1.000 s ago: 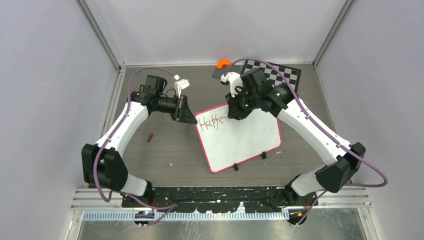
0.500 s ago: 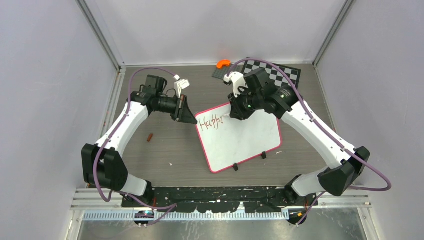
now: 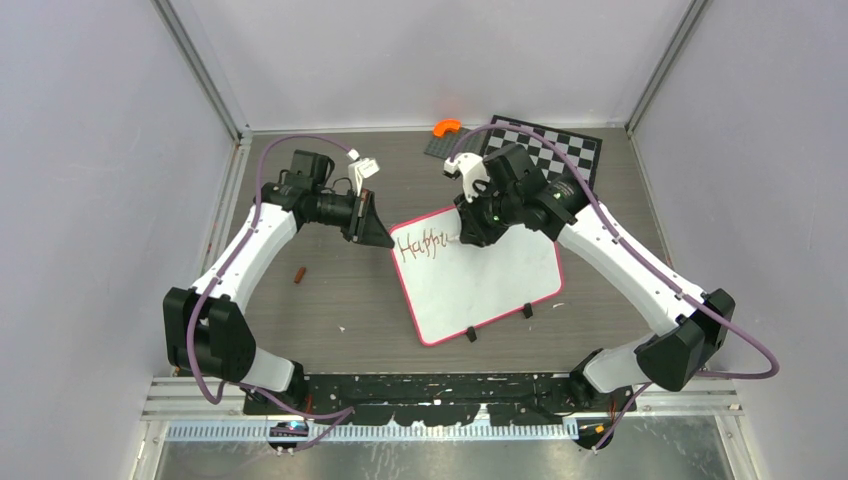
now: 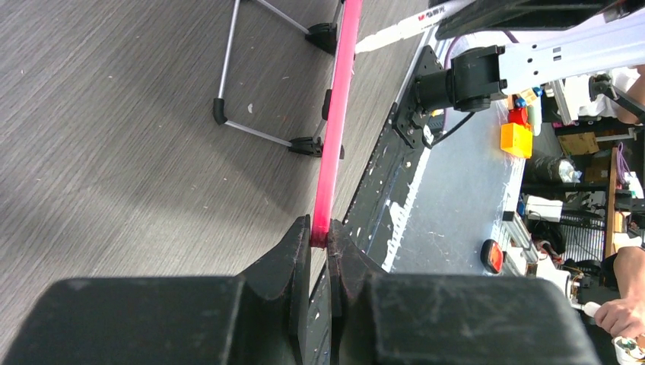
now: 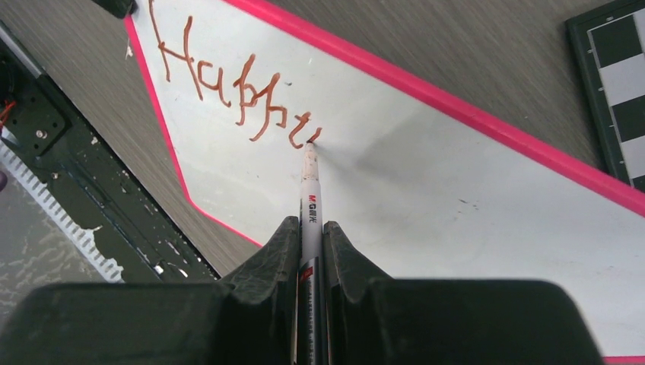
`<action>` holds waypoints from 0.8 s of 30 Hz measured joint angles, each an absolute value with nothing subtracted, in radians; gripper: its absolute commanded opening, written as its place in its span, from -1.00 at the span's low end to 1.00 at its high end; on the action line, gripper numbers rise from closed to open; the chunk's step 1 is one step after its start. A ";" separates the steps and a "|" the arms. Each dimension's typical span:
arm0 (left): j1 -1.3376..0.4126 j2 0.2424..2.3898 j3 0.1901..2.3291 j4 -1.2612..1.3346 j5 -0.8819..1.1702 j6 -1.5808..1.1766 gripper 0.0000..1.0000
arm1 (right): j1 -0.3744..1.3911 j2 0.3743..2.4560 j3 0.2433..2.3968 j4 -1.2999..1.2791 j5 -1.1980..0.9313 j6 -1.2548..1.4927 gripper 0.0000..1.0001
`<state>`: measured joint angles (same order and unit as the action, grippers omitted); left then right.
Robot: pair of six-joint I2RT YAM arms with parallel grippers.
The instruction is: Write a sentence on the whiteboard
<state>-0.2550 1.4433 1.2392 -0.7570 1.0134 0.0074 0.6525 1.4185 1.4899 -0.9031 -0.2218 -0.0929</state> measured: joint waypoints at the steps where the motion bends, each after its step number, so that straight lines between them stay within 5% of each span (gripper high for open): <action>1: -0.255 1.443 1.239 -0.757 1.012 0.007 -1.00 | 0.653 1.418 1.481 -0.903 -0.224 -0.092 -0.99; 24: -0.255 1.443 1.239 -0.757 1.010 0.007 -1.00 | 0.619 1.416 1.513 -0.895 -0.219 -0.100 -0.99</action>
<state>-0.2550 1.4433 1.2392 -0.7567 1.0100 0.0074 0.6193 1.4162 1.5127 -0.8948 -0.2192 -0.0998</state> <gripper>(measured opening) 0.113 0.198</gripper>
